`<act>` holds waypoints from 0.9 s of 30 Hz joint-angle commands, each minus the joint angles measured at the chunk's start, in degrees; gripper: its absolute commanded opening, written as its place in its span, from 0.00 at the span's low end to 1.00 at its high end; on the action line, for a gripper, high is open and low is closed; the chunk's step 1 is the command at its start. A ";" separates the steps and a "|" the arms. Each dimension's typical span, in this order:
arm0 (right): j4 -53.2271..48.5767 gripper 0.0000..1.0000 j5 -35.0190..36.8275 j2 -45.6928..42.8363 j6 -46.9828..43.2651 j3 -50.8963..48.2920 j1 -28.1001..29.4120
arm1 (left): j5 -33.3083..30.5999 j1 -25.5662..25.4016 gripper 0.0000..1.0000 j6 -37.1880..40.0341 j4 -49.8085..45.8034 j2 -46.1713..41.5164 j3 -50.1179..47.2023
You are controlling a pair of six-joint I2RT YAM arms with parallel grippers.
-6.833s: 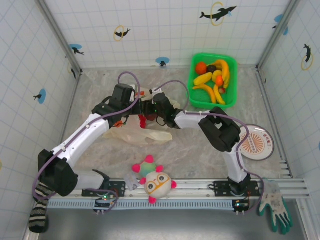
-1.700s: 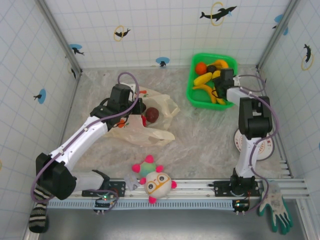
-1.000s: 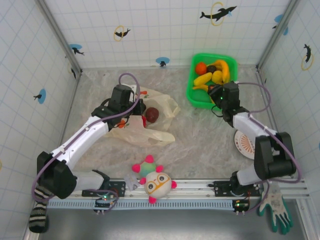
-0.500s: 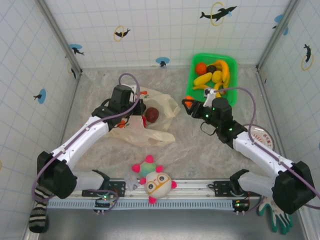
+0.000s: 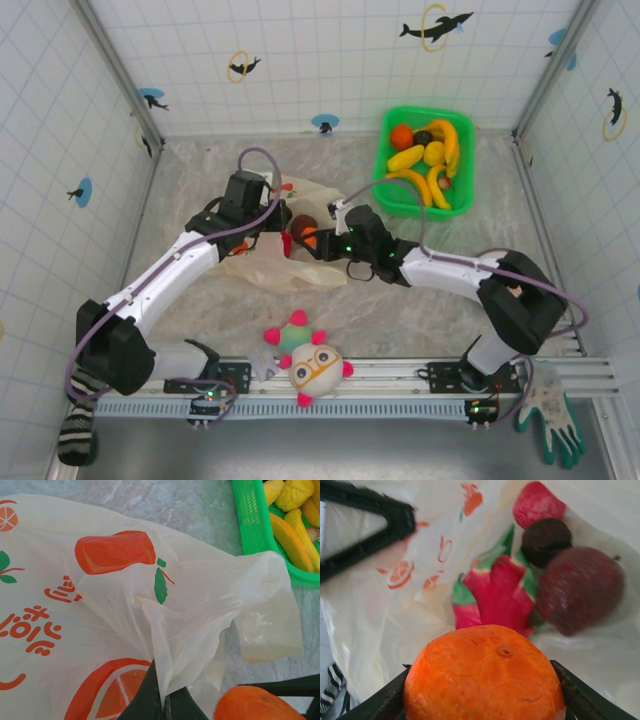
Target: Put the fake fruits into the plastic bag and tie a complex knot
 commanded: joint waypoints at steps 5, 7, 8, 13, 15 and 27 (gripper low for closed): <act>3.33 0.51 8.83 11.17 -2.24 12.32 2.51 | -5.70 0.61 0.00 -0.03 -4.69 -0.30 1.92; 3.26 0.51 11.40 13.68 -3.03 14.50 2.92 | -5.76 0.69 0.00 -0.24 -4.59 -0.40 1.96; 2.60 0.51 13.18 14.80 -3.76 15.88 3.20 | -5.87 0.71 0.00 -0.48 -4.60 -0.41 2.07; 2.23 0.52 18.88 18.85 -4.52 19.31 3.56 | -6.61 1.06 0.00 -0.79 -4.63 -0.33 2.40; 2.78 0.52 19.72 20.29 -4.69 20.50 3.48 | -6.72 1.22 0.00 -0.71 -4.63 -0.32 2.40; -0.32 0.53 22.23 30.56 -5.53 31.24 1.32 | -8.58 1.76 0.00 -0.60 -4.75 -0.41 1.95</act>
